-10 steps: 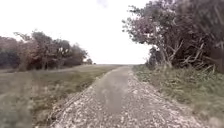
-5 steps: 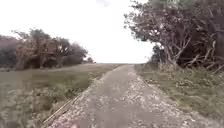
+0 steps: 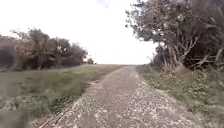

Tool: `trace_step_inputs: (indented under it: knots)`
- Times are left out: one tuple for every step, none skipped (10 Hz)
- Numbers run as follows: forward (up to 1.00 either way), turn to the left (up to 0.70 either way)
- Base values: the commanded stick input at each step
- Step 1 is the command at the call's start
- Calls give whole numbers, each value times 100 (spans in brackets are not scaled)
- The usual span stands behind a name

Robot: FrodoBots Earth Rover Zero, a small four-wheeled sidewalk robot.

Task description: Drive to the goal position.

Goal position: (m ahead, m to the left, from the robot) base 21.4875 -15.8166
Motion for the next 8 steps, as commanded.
trace_step_inputs:
  knots:
    - [100,-1]
    - [100,-1]
    - [100,-1]
    - [100,-1]
    - [100,-1]
    - [100,-1]
    - [100,-1]
    - [100,-1]
